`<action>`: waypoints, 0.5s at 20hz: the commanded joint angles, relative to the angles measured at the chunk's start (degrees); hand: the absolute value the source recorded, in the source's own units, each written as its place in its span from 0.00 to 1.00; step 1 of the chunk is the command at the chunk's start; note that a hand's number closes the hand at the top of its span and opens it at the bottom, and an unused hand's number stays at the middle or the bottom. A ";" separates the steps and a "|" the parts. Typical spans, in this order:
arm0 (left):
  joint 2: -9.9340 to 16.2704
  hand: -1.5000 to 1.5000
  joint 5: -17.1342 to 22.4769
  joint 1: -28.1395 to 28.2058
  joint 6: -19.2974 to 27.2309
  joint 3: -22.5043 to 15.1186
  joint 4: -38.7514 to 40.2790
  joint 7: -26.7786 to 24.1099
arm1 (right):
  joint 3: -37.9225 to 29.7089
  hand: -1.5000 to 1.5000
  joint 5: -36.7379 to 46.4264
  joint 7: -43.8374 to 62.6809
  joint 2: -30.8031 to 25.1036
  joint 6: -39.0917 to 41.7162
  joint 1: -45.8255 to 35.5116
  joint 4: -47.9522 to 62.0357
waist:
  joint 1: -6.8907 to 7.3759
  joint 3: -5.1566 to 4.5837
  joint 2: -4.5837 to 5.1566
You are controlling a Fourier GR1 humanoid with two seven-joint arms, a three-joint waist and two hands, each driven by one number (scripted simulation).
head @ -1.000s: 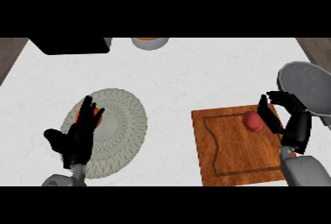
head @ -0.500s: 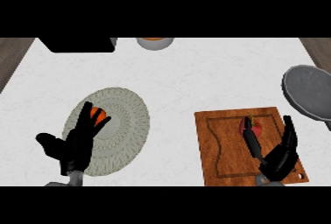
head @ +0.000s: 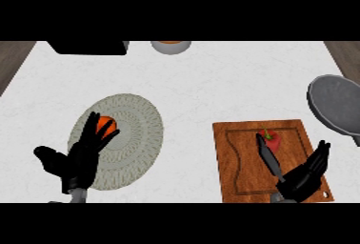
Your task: Pick the bell pepper from the cutting board and place it in the pan
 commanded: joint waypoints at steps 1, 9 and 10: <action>0.76 0.50 0.09 2.06 0.54 0.22 2.11 2.02 | -4.45 0.00 2.47 4.98 -0.74 2.89 0.68 7.10 | 0.76 0.67 1.98; 0.96 0.50 -0.67 1.25 0.25 -0.88 0.07 1.97 | -4.52 0.00 3.28 16.54 -3.42 13.07 3.86 9.51 | 2.70 0.29 3.55; 0.76 0.50 -0.67 1.82 0.38 -1.19 0.13 2.19 | -4.61 0.00 4.09 18.09 -4.75 14.31 3.47 9.02 | 3.13 0.28 3.54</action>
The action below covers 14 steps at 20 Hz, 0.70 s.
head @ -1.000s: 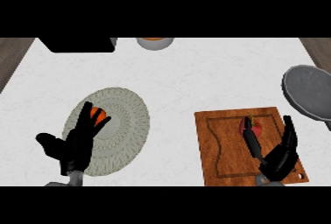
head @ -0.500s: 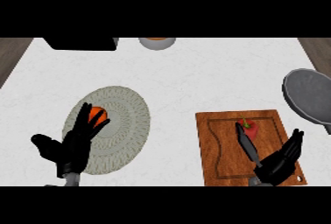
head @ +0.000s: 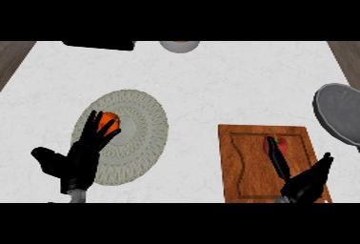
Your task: Pick the bell pepper from the cutting board and place it in the pan
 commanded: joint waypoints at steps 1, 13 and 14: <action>0.39 0.50 -0.12 0.99 0.29 -0.49 2.08 2.09 | -0.72 0.00 4.55 4.60 -4.65 7.04 1.37 8.26 | 0.40 2.47 2.81; 0.52 0.50 -0.61 0.49 0.59 -1.08 1.47 3.04 | 4.10 0.00 12.89 28.64 -9.46 28.76 1.41 3.68 | 1.25 2.77 2.30; 1.15 0.50 -0.84 1.95 0.19 -1.35 1.41 2.87 | 4.46 0.00 13.87 30.71 -10.20 30.79 1.50 2.99 | 1.44 2.88 1.86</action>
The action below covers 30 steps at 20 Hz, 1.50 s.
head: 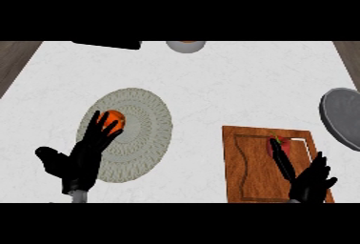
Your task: Pick the bell pepper from the cutting board and place it in the pan
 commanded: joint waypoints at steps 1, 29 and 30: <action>0.68 0.50 -0.29 1.51 0.54 0.03 3.09 1.84 | -0.07 0.00 2.49 9.87 -3.27 12.62 -2.03 4.72 | -0.73 2.82 1.80; -1.15 0.50 -0.72 4.68 0.50 3.04 3.55 1.35 | 2.66 1.00 22.01 26.90 -5.55 41.04 -18.12 -1.56 | -4.64 3.84 0.04; -2.01 0.50 -0.95 2.50 1.07 3.87 6.40 0.96 | 2.14 1.00 21.88 27.99 -4.67 43.06 -21.10 -0.81 | -4.69 3.83 0.11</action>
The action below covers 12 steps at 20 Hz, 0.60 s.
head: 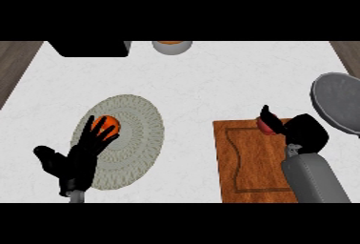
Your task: Pick the bell pepper from the cutting board and place it in the pan
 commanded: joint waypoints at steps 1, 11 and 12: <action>0.41 0.50 1.13 -3.31 -0.08 3.05 5.60 3.17 | -2.09 1.00 1.34 1.08 -1.15 0.96 -3.33 5.91 | -0.05 -0.15 0.91; 0.04 0.50 -0.25 1.09 -0.58 0.72 2.47 0.87 | 20.27 1.00 -6.40 -33.06 4.02 13.59 5.02 -5.77 | 1.46 -0.05 0.73; -0.66 0.50 -1.17 1.81 0.92 0.18 2.26 0.76 | 21.30 1.00 -7.37 -35.85 2.13 14.73 7.28 -8.66 | 0.05 -0.08 0.36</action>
